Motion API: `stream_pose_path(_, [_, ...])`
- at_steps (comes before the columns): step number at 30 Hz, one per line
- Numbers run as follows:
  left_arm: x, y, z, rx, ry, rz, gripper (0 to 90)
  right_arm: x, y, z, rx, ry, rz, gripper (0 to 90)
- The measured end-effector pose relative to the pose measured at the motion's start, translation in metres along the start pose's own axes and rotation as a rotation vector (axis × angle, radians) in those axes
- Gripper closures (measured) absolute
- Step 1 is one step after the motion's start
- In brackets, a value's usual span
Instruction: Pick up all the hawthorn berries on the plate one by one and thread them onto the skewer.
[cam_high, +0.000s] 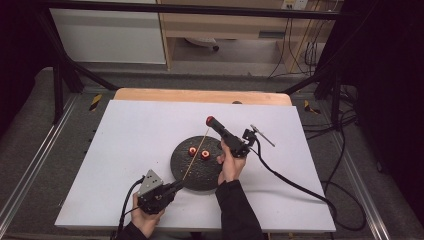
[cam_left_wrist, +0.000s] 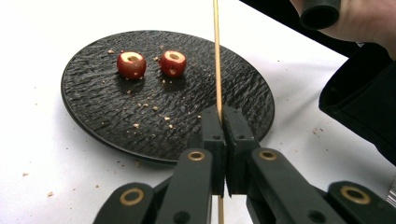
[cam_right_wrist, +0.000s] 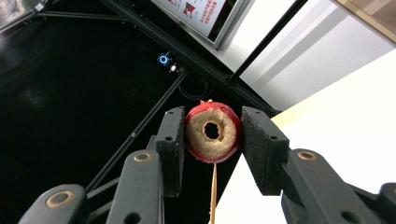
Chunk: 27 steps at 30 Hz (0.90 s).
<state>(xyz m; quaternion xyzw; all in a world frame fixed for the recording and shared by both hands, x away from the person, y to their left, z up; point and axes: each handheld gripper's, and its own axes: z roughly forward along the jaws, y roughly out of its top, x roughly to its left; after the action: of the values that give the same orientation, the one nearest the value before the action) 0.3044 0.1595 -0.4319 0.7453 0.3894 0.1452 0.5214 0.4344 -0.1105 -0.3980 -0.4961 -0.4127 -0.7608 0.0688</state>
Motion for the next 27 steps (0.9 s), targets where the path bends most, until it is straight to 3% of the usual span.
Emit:
stream_pose_path(11, [-0.003,0.001,0.002,-0.013,0.008,-0.010,88.0,-0.001,-0.003,0.001,0.002,-0.001,0.006,62.0])
stream_pose_path(16, [-0.007,0.002,0.005,-0.029,0.016,-0.046,88.0,-0.002,-0.005,0.001,-0.002,0.001,0.003,62.0])
stream_pose_path(27, [-0.017,0.008,0.014,-0.046,0.037,-0.084,88.1,0.000,-0.005,-0.001,-0.003,0.005,0.001,62.1])
